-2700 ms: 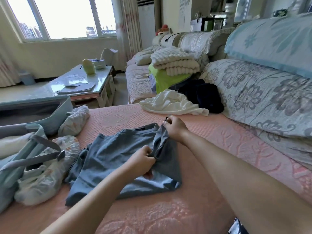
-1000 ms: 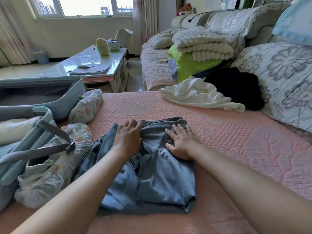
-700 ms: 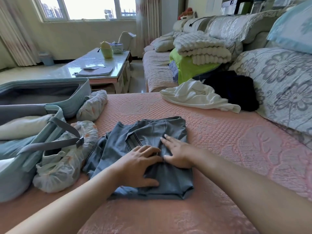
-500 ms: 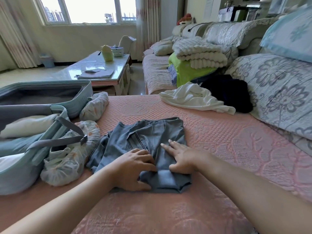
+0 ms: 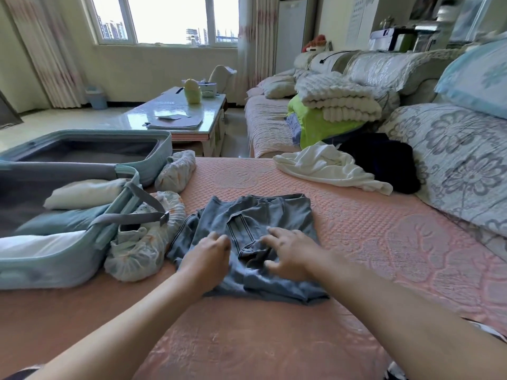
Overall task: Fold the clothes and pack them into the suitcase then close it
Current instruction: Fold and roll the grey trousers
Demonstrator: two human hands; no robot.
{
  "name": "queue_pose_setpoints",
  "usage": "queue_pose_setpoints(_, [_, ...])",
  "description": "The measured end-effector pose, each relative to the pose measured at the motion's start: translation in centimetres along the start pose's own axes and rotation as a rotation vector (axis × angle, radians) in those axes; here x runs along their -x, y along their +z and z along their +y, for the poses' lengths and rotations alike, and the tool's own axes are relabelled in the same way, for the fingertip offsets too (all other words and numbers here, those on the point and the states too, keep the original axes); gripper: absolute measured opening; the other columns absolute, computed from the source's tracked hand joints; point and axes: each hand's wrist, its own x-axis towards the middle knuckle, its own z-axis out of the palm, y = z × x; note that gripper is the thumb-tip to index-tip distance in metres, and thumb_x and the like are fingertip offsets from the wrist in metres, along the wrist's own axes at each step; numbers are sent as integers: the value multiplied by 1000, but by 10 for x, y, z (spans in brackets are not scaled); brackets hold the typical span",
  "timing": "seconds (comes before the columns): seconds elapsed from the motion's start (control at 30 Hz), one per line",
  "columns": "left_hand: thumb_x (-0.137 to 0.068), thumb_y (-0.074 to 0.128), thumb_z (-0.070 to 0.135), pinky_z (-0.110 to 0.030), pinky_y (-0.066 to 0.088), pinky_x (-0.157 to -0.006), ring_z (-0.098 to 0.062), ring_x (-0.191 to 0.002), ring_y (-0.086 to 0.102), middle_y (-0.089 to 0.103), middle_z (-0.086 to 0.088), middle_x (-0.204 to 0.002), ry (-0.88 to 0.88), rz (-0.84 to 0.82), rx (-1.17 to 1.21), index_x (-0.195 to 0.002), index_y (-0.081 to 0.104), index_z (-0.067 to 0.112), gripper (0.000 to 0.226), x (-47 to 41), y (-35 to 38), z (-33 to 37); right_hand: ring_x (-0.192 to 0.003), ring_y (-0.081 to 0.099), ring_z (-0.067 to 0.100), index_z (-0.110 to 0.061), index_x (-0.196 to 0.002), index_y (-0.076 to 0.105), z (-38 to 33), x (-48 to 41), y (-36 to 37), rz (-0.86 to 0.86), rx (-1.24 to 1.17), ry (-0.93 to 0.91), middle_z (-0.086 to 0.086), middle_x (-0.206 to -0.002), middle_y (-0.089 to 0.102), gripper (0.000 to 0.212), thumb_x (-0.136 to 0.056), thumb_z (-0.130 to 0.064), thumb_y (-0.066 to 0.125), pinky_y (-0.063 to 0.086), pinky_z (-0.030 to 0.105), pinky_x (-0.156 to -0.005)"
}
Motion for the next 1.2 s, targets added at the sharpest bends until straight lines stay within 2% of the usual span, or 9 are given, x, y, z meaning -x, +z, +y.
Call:
queue_pose_setpoints(0.23, [-89,46,65,-36,48,-87,-28,-115,56,52,-9,-125,-414,-11,-263,-126,45,12,65,28,12,-34,-155,-4,21,-32,-160,10,-52,-30,31,-106,-74,-65,3,-168,-5,58,-106,-46,28,5,43,-125])
queue_pose_setpoints(0.37, [-91,49,60,-36,46,-90,-28,-117,57,55,-11,-128,-462,-23,-249,-127,48,14,59,24,15,-33,-153,-15,24,-34,-160,-1,-62,-33,48,-127,-43,-32,5,-167,-15,65,-104,-49,28,-5,45,-124])
queue_pose_setpoints(0.5, [-90,53,27,-35,48,-91,-28,-114,61,61,-8,-126,-463,-73,-93,-120,63,20,33,12,10,-30,-154,-8,17,-38,-158,18,-49,-28,40,-122,-248,-74,-2,-168,-5,65,-101,-51,45,-2,37,-124])
queue_pose_setpoints(0.7, [-95,52,35,-34,47,-94,-33,-109,59,52,-14,-127,-591,40,395,-119,60,16,31,-20,-5,-14,-152,18,14,-35,-148,44,-15,-21,34,97,-657,-22,-6,-165,18,50,-99,-40,55,16,28,-119])
queue_pose_setpoints(0.8, [-95,59,21,-27,45,-77,-23,-98,61,66,-5,-109,-460,148,583,-112,64,13,20,-34,-22,12,-145,35,17,-29,-149,43,3,-19,25,219,-724,43,-2,-162,27,49,-101,-34,53,26,28,-116])
queue_pose_setpoints(0.93, [-89,67,12,-7,41,-61,-10,-80,60,66,5,-90,-126,210,641,-101,70,18,14,-43,-36,63,-75,63,16,-26,-139,53,31,-25,4,412,-952,190,3,-102,68,41,-99,-22,53,52,32,-70])
queue_pose_setpoints(1.0, [-87,68,5,-1,38,-62,3,-72,59,67,4,-93,62,94,669,-105,72,13,20,-40,-28,86,-91,68,22,-25,-130,58,49,-28,-4,452,-1037,267,5,-112,69,35,-97,-18,52,58,41,-81])
queue_pose_setpoints(1.13, [-86,73,16,-14,46,-85,4,-93,62,64,13,-107,330,-527,588,-130,63,24,46,-36,0,104,-92,67,21,-20,-121,66,70,-22,-2,371,-949,345,3,-108,69,27,-98,-19,52,55,39,-84])
queue_pose_setpoints(1.2, [-85,67,1,-29,54,-89,-11,-94,67,70,9,-99,264,-466,681,-112,73,21,34,-48,3,98,-104,63,19,-20,-124,65,72,-19,2,341,-862,346,2,-117,68,29,-98,-27,54,52,38,-94])
